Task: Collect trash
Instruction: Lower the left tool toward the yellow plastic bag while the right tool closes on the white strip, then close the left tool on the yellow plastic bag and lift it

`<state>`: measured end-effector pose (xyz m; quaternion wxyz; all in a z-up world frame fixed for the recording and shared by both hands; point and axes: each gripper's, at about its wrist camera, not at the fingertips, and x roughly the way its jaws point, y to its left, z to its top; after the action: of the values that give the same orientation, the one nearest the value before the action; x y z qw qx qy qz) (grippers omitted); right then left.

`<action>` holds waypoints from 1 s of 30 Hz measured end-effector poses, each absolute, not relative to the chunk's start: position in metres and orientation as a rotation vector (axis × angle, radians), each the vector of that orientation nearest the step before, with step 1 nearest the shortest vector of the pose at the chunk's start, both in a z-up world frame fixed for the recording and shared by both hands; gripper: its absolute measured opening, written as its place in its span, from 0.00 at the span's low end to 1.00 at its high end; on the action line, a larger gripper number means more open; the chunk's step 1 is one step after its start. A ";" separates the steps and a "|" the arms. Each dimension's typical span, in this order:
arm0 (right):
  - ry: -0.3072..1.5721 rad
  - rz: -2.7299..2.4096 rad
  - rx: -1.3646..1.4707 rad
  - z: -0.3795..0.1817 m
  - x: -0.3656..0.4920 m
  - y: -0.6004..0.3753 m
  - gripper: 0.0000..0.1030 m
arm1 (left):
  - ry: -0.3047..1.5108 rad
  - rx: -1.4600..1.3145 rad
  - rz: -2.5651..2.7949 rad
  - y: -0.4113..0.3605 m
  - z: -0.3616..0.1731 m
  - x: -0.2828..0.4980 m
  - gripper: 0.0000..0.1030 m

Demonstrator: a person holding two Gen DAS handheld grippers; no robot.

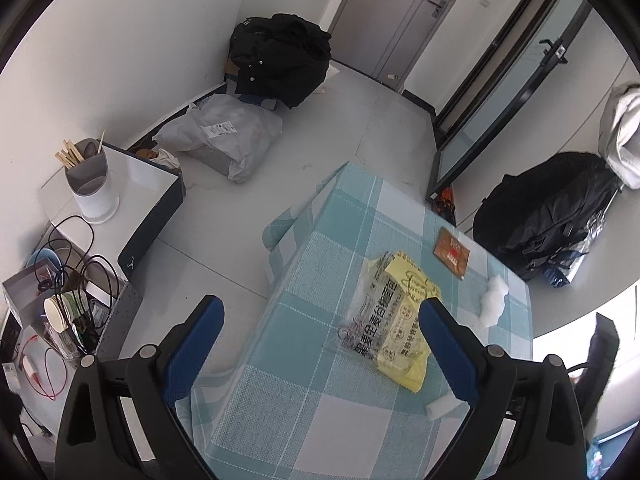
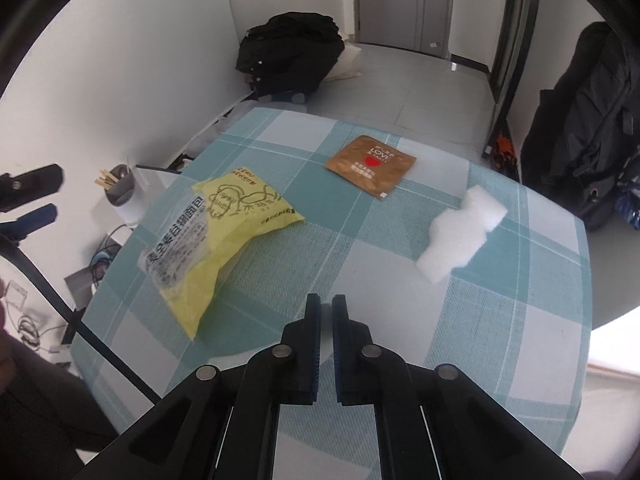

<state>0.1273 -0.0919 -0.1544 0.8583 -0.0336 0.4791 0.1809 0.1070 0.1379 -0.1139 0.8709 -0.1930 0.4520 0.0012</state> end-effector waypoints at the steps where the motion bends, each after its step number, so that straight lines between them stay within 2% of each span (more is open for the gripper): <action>1: 1.004 0.385 -0.056 -0.152 0.122 -0.098 0.05 | 0.951 -0.398 0.000 0.136 -0.115 0.107 0.93; 7: 1.035 0.441 0.019 -0.147 0.102 -0.128 0.05 | 0.967 -0.355 -0.007 0.128 -0.119 0.104 0.94; 15: 1.090 0.577 -0.130 -0.159 0.104 -0.126 0.06 | 0.974 -0.321 -0.019 0.118 -0.121 0.102 0.94; 18: 1.077 0.568 -0.179 -0.168 0.109 -0.116 0.13 | 0.980 -0.306 0.008 0.116 -0.124 0.103 0.94; 20: 1.095 0.581 -0.155 -0.177 0.111 -0.112 0.20 | 0.987 -0.310 0.022 0.116 -0.127 0.105 0.94; 23: 1.099 0.553 -0.065 -0.187 0.107 -0.117 0.24 | 1.009 -0.335 0.014 0.116 -0.130 0.105 0.94; 25: 1.081 0.522 -0.019 -0.185 0.103 -0.123 0.32 | 1.012 -0.329 0.022 0.114 -0.131 0.104 0.94; 27: 1.062 0.505 -0.012 -0.184 0.094 -0.126 0.33 | 0.993 -0.308 0.032 0.112 -0.129 0.102 0.94; 30: 1.029 0.494 -0.050 -0.182 0.080 -0.127 0.40 | 0.979 -0.274 0.056 0.108 -0.126 0.103 0.94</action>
<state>0.0796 -0.1266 -0.1822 0.8412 -0.0238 0.4870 0.2339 0.1032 0.1081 -0.1259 0.8732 -0.1313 0.4686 0.0266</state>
